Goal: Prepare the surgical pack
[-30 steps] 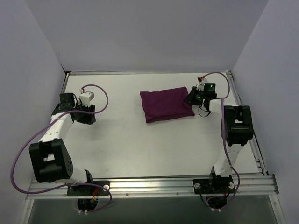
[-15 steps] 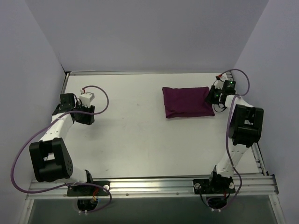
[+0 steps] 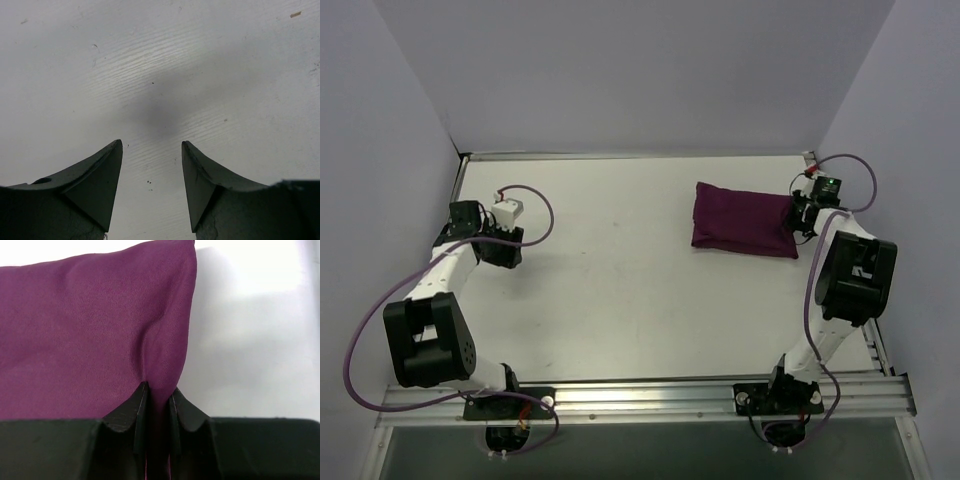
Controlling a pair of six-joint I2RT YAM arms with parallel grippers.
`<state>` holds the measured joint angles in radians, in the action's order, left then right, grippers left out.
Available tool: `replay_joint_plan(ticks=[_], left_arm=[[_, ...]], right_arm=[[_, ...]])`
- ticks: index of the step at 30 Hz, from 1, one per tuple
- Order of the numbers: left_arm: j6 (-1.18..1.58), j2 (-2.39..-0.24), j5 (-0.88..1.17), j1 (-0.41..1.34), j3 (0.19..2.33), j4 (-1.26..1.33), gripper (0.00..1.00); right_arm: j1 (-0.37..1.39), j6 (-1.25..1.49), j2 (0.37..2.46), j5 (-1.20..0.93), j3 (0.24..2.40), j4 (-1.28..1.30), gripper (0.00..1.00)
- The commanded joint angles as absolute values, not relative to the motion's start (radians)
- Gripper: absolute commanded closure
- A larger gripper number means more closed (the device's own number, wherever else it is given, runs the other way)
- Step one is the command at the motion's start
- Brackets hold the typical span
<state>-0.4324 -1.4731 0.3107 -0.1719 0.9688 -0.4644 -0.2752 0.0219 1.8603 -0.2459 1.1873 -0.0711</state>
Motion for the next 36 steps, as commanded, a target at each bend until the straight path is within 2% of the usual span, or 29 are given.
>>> replay_joint_plan(ticks=[1,3,5,6,7,9,12,15,19,21,25,31,36], left_arm=[[-0.457,-1.453,0.308,-0.179,0.959,-0.431,0.4],[-0.459,-1.45,0.305,-0.179,0.96,-0.434,0.4],[-0.463,-1.445,0.302,-0.178,0.96,-0.437,0.4],[-0.465,-1.442,0.301,-0.178,0.959,-0.437,0.4],[-0.468,-1.44,0.299,-0.178,0.957,-0.439,0.4],[-0.469,-1.434,0.296,-0.179,0.954,-0.439,0.4],[-0.471,-1.427,0.296,-0.179,0.945,-0.44,0.4],[-0.471,-1.424,0.304,-0.178,0.939,-0.44,0.4],[-0.465,-1.424,0.316,-0.178,0.939,-0.445,0.4],[-0.462,-1.42,0.319,-0.179,0.939,-0.446,0.4],[-0.477,-1.404,0.316,-0.179,0.928,-0.453,0.4],[-0.494,-1.378,0.319,-0.179,0.905,-0.46,0.4],[-0.503,-1.37,0.327,-0.179,0.894,-0.46,0.39]], right_arm=[[-0.345,0.041,1.779,-0.06,1.192,-0.072,1.0],[-0.36,0.043,1.784,-0.034,1.215,-0.065,1.0],[-0.37,0.038,1.798,-0.012,1.242,-0.045,0.93],[-0.371,0.035,1.804,-0.014,1.274,-0.032,0.73],[-0.37,0.034,1.807,-0.012,1.291,-0.005,0.61],[-0.357,0.046,1.793,0.0,1.311,0.044,0.46],[-0.266,0.057,1.691,0.188,1.29,0.069,0.41],[-0.08,0.121,1.568,0.445,1.25,0.086,0.38],[0.188,0.221,1.482,0.648,1.19,0.025,0.32],[0.276,0.256,1.518,0.664,1.23,0.05,0.3],[0.351,0.281,1.728,0.73,1.347,0.126,0.3],[0.361,0.285,1.965,0.808,1.509,0.229,0.31],[0.359,0.256,2.054,0.77,1.557,0.233,0.34]])
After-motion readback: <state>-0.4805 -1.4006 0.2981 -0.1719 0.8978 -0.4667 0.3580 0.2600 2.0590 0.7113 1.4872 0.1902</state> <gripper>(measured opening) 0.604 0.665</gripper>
